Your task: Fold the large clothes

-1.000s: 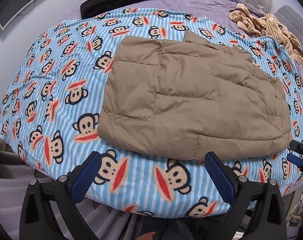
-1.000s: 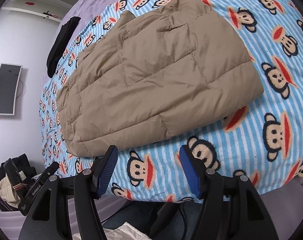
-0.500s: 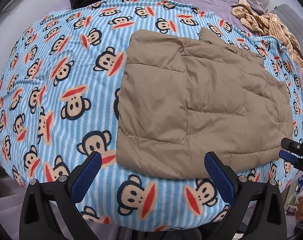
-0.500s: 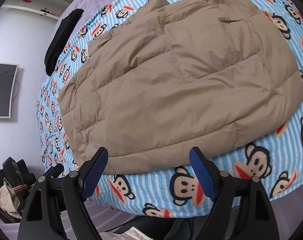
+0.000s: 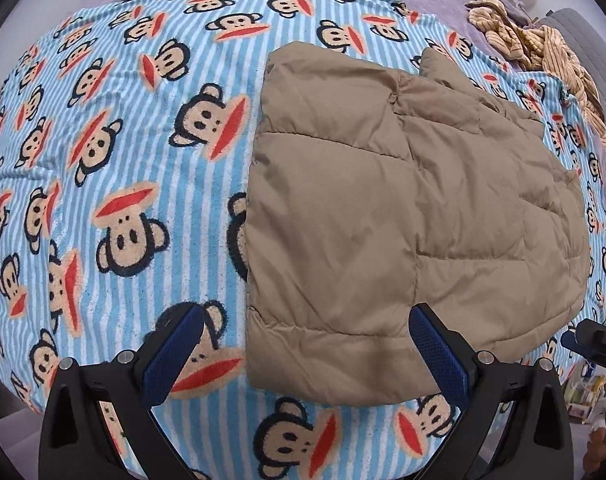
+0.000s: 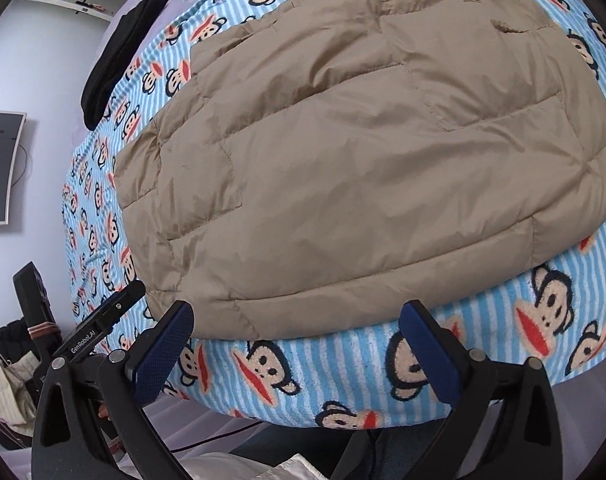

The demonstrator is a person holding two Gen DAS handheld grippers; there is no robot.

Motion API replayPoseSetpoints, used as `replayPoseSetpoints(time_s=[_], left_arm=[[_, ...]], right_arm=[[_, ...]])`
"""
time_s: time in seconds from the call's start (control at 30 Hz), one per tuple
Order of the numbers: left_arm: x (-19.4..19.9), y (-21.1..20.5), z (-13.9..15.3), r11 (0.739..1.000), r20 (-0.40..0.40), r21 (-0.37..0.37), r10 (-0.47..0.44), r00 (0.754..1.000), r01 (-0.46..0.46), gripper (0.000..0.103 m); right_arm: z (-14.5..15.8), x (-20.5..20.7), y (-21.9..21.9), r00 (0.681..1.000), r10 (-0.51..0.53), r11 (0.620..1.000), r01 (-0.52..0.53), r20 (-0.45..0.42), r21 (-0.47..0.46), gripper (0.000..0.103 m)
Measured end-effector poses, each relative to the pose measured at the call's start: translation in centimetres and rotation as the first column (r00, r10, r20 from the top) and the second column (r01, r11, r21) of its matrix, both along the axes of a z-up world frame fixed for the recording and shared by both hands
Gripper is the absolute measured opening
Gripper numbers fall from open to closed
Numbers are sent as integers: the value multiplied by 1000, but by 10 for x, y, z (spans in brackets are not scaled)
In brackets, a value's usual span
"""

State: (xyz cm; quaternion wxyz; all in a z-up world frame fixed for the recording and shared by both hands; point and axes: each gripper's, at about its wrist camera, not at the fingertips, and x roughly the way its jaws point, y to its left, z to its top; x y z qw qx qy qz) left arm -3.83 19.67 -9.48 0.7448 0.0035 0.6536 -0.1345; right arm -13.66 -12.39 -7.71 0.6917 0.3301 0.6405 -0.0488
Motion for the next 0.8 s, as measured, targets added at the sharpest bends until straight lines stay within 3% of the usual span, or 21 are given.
replayPoseSetpoints(time_s=[0.27, 0.47, 0.57, 0.63, 0.7, 0.77, 0.8], left_arm=[[17, 15, -2, 994, 9, -59, 93, 996, -93, 103], [40, 28, -17, 998, 19, -63, 27, 999, -26, 103], [56, 32, -33, 989, -16, -146, -33, 999, 30, 103], [65, 30, -44, 974, -48, -216, -82, 995, 70, 103], [75, 25, -58, 947, -103, -306, -132, 986, 94, 103], [81, 17, -73, 911, -157, -399, -178, 971, 102, 103], [84, 12, -79, 895, -175, -434, -198, 964, 105, 103]], right_arm=[[-14, 10, -15, 999, -23, 998, 25, -32, 62, 103], [-17, 30, -16, 999, 6, 998, -4, -31, 61, 103], [-16, 37, -14, 999, 27, 999, -26, -26, 42, 102], [-14, 41, -13, 999, 34, 999, -34, -13, 15, 93], [-13, 45, -14, 999, 48, 999, -48, -14, -10, 58], [-15, 48, -14, 998, 55, 998, -55, -12, -16, 46], [-16, 49, -14, 998, 61, 998, -61, -8, -15, 46]])
